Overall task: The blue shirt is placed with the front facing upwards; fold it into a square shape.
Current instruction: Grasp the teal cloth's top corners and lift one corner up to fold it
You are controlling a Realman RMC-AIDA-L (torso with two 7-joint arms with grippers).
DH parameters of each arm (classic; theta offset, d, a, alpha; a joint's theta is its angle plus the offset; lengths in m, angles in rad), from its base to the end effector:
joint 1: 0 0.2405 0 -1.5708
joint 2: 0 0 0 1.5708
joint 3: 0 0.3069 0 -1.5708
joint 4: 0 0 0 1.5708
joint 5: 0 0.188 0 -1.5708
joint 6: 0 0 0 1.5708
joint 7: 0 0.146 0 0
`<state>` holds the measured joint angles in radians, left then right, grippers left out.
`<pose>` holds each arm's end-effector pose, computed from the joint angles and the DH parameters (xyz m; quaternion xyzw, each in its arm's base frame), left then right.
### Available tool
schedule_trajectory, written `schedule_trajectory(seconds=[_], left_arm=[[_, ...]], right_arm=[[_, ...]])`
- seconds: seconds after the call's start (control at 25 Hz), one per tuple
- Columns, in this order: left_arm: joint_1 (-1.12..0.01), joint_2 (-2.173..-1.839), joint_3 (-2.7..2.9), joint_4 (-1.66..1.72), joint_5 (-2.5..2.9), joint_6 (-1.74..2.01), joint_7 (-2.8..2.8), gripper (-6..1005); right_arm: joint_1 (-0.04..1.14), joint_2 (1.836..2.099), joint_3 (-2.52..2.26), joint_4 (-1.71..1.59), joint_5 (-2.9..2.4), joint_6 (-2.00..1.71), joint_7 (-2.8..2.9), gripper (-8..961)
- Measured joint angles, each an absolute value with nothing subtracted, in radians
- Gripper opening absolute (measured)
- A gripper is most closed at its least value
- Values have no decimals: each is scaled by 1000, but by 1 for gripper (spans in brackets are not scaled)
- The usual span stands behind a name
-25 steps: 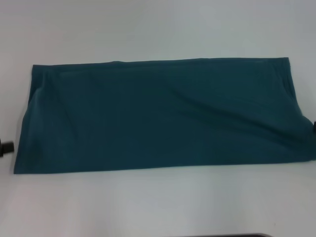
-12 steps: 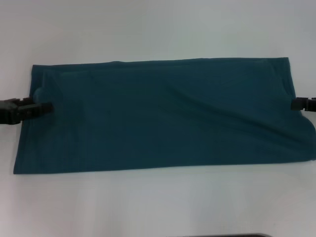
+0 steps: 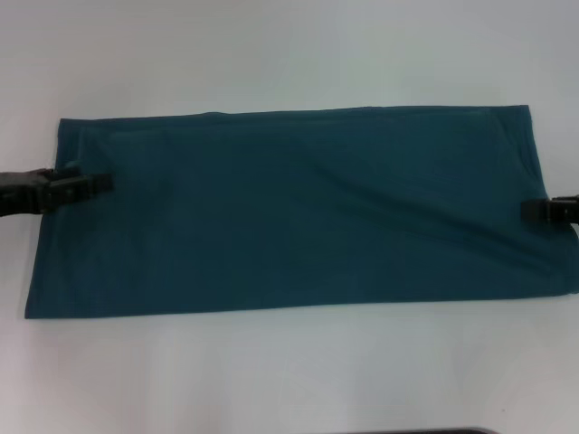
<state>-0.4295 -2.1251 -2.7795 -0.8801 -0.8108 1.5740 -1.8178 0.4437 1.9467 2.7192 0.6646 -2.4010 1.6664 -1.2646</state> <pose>-0.3545 0.3026 0.0074 -0.8369 -0.4727 -0.1899 0.2002 0.3797 0.2899 0.0353 -0.8351 0.5199 0.1401 0.1123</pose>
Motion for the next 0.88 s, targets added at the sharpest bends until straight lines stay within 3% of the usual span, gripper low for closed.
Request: schedule_trajectory(seconds=[0.16, 0.4, 0.88], left_arm=[[-437, -2126, -2779, -874, -811, 1574, -1818, 692], [-444, -2132, -2780, -873, -812, 1574, -1818, 691], [-446, -2134, -2768, -873, -812, 1574, -1818, 692]], right_arm=[[443, 1943, 2709, 664, -2402, 1673, -1264, 102], [439, 1945, 2683, 660, -2402, 1633, -1259, 39], [471, 1974, 2639, 609, -2385, 1453, -1262, 56]])
